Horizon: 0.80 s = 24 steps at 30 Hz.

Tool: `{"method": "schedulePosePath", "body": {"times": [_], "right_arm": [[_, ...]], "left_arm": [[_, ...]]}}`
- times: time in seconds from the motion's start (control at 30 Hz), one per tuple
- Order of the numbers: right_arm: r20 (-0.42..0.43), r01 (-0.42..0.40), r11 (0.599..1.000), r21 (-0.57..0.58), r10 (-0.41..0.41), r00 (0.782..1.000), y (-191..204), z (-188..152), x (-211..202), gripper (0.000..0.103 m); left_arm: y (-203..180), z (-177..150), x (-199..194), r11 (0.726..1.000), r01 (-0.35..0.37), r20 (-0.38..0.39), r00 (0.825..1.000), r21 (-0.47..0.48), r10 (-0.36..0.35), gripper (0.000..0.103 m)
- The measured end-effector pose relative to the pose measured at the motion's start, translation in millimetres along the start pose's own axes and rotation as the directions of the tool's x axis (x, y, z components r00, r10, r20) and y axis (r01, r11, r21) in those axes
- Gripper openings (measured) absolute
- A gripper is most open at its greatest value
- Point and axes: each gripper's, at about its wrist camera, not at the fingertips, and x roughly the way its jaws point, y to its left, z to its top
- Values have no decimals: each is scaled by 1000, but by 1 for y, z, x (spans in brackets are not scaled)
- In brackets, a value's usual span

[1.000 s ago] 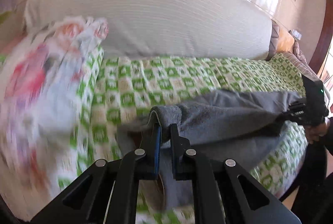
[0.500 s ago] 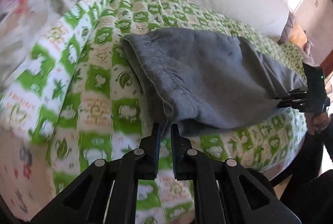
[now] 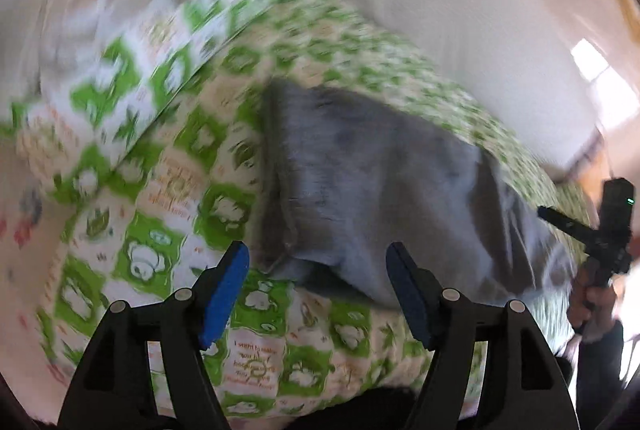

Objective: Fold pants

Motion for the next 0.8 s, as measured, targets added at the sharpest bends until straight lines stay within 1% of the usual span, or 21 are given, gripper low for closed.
{"method": "schedulePosePath", "body": {"times": [0.03,0.1,0.13,0.2,0.27,0.3,0.33,0.37,0.4,0.43,0.47,0.5,0.53,0.57,0.6,0.67,0.7,0.73,0.77,0.8], "right_arm": [[12,9,1000,23,-10,1000,-4,12,3,51],[35,10,999,53,-12,999,-9,37,11,51],[37,11,997,71,-13,999,-15,51,17,51],[21,39,995,88,-41,999,-20,70,31,51],[-13,56,994,97,-55,998,-28,89,53,51],[-38,68,993,101,-65,997,-33,95,66,49],[-57,78,992,102,-72,996,-35,97,74,45],[-97,90,991,99,-80,992,-39,99,89,43],[-140,100,990,100,-85,986,-43,98,104,36],[-163,105,989,102,-87,983,-45,94,112,22],[-185,106,989,101,-86,979,-47,91,121,16],[-183,107,990,96,-88,979,-47,86,124,11],[-158,109,991,80,-96,983,-43,83,123,10],[-140,114,991,65,-104,985,-39,83,121,10],[-109,120,992,49,-114,988,-34,85,115,10],[-50,110,993,50,-107,993,-28,96,106,9],[-20,99,993,68,-98,995,-27,101,102,9],[-8,90,993,82,-90,996,-28,104,103,9],[-16,81,992,95,-80,997,-31,107,112,9],[-40,81,991,110,-77,996,-34,104,125,10]], "left_arm": [[2,0,6,999,-16,-8,1000,-36,16,72],[4,-1,15,997,-34,-20,999,-74,32,72],[3,-2,21,995,-48,-31,998,-83,46,72],[0,-2,34,993,-81,-62,995,-83,76,72],[-4,-3,47,989,-127,-82,989,-71,121,72],[-6,-2,51,987,-149,-79,986,-65,144,72],[-7,-2,53,985,-159,-67,986,-62,155,72],[-10,0,54,984,-167,-43,985,-56,165,71],[-11,1,55,984,-171,-29,985,-53,169,71],[-12,4,55,984,-172,-5,985,-53,172,59],[-12,6,53,983,-174,13,984,-60,175,38],[-10,7,49,986,-146,20,989,-76,148,30],[-7,10,41,989,-100,32,994,-107,104,24],[-7,13,29,990,-69,61,995,-120,76,20],[-5,14,15,991,-56,95,993,-119,67,18],[-8,11,-16,992,-82,178,979,-100,99,14],[-6,9,-24,991,-84,197,975,-102,103,14],[-2,6,-26,991,-69,193,977,-111,90,14],[3,4,-22,991,-71,178,980,-117,92,14],[6,0,-13,989,-97,154,982,-112,114,14]]}}
